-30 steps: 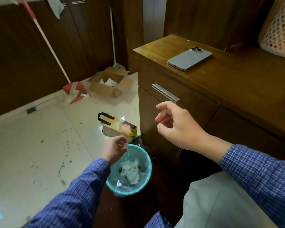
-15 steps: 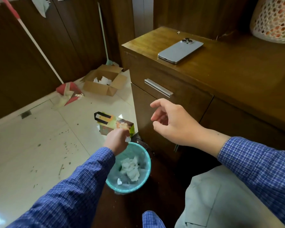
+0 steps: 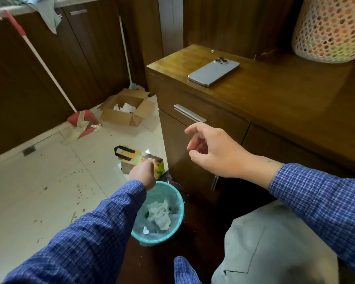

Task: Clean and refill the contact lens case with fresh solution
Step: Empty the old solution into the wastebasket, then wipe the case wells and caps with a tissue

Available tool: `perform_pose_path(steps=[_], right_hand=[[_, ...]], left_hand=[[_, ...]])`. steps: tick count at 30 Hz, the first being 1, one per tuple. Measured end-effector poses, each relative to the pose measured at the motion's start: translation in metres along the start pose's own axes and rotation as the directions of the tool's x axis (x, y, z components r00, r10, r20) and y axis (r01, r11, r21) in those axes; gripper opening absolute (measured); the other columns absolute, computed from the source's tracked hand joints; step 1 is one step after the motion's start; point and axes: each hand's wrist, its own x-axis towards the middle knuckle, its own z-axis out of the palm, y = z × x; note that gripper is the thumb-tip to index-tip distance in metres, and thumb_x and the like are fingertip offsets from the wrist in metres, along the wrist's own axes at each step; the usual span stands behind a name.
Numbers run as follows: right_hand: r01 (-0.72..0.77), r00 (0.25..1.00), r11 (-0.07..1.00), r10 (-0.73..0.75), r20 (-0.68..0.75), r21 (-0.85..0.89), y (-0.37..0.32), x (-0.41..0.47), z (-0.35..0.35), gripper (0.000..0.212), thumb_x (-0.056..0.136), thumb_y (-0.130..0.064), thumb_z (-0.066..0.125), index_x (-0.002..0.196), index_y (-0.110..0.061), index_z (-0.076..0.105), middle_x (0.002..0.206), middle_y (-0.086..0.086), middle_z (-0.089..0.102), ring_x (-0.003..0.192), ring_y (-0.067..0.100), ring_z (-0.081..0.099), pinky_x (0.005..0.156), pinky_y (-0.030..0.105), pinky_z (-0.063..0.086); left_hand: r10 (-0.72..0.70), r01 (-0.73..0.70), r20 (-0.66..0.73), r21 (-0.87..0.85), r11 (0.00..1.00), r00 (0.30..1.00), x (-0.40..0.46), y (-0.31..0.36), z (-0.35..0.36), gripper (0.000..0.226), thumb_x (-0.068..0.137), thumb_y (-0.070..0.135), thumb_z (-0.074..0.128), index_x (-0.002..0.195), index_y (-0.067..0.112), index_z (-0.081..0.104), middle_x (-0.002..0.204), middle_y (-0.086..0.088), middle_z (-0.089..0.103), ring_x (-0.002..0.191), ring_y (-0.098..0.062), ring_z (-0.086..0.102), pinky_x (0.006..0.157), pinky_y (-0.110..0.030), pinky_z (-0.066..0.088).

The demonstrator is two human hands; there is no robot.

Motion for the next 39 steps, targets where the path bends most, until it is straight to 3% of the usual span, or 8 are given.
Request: perform_pose_path(steps=[6,9,13,15,23,29,35,39], right_hand=[[-0.006,0.996,1.000,0.004,-0.087,-0.025,-0.010,-0.034,-0.040,0.041,0.092,-0.022,0.071,0.129,-0.030,0.055,0.095,-0.014,0.067,0.090,-0.002,0.065,0.073,0.014,0.057],[-0.023,0.983,0.999,0.019,-0.183,-0.024,-0.014,-0.058,-0.080,0.041,0.092,-0.021,0.074,0.128,-0.027,0.056,0.097,-0.013,0.068,0.090,0.001,0.066,0.078,0.019,0.060],[-0.047,0.937,0.999,0.037,-0.349,-0.018,-0.011,-0.105,-0.145,0.048,0.088,-0.025,0.080,0.129,-0.028,0.056,0.100,-0.013,0.068,0.090,0.001,0.068,0.076,0.018,0.060],[-0.071,0.902,0.997,0.051,-0.430,-0.030,-0.005,-0.133,-0.180,0.053,0.084,-0.031,0.083,0.129,-0.029,0.055,0.102,-0.014,0.067,0.089,0.002,0.069,0.075,0.018,0.061],[-0.178,0.710,0.983,0.165,-0.685,0.052,0.045,-0.257,-0.286,0.067,0.069,-0.052,0.085,0.126,-0.032,0.057,0.103,-0.015,0.069,0.089,-0.001,0.072,0.074,0.010,0.056],[-0.296,0.567,0.950,0.256,-0.783,0.096,0.094,-0.324,-0.321,0.050,0.078,-0.038,0.087,0.119,-0.032,0.061,0.095,-0.014,0.072,0.086,0.001,0.072,0.075,0.014,0.058],[-0.355,0.602,0.923,0.344,-0.721,0.144,0.128,-0.350,-0.336,0.053,0.076,-0.029,0.088,0.122,-0.031,0.060,0.091,-0.016,0.075,0.082,0.004,0.074,0.079,0.021,0.062],[-0.391,0.665,0.914,0.361,-0.654,0.107,0.142,-0.350,-0.341,0.057,0.078,-0.019,0.089,0.126,-0.028,0.060,0.090,-0.011,0.075,0.084,0.004,0.073,0.083,0.025,0.062]], left_hand=[[0.179,-0.162,0.006,-0.392,0.906,0.984,-0.010,0.055,-0.092,0.022,0.078,0.009,0.087,0.092,0.020,0.075,0.091,0.000,0.079,0.077,-0.011,0.073,0.061,-0.023,0.060],[0.348,-0.309,-0.065,-0.631,0.711,0.935,-0.032,0.106,-0.146,0.023,0.076,0.010,0.090,0.093,0.020,0.078,0.083,0.000,0.082,0.080,-0.015,0.078,0.081,-0.040,0.066],[0.643,-0.401,-0.093,-0.845,0.353,0.760,-0.074,0.196,-0.199,0.032,0.077,0.028,0.089,0.105,0.020,0.077,0.102,-0.006,0.081,0.098,-0.022,0.078,0.084,-0.033,0.064],[0.706,-0.418,-0.117,-0.868,0.268,0.698,-0.090,0.248,-0.208,0.033,0.080,0.026,0.087,0.109,0.016,0.075,0.105,-0.009,0.080,0.100,-0.026,0.078,0.086,-0.034,0.064],[0.824,-0.227,-0.016,-0.964,0.137,0.566,-0.135,0.449,-0.172,0.029,0.091,0.004,0.074,0.119,0.011,0.068,0.108,-0.010,0.080,0.099,-0.021,0.078,0.078,-0.023,0.061],[0.903,-0.231,0.058,-0.958,0.171,0.427,-0.158,0.546,-0.125,0.029,0.092,0.002,0.072,0.120,0.009,0.068,0.109,-0.012,0.079,0.106,-0.023,0.076,0.085,-0.029,0.062],[0.921,-0.462,0.105,-0.840,0.284,0.375,-0.150,0.576,-0.107,0.036,0.086,0.005,0.080,0.119,0.016,0.068,0.110,-0.002,0.079,0.106,-0.019,0.076,0.091,-0.035,0.063],[0.955,-0.692,-0.022,-0.695,0.198,0.295,-0.141,0.572,-0.107,0.047,0.081,0.005,0.084,0.121,0.023,0.065,0.107,0.009,0.078,0.100,-0.012,0.076,0.084,-0.026,0.063]])
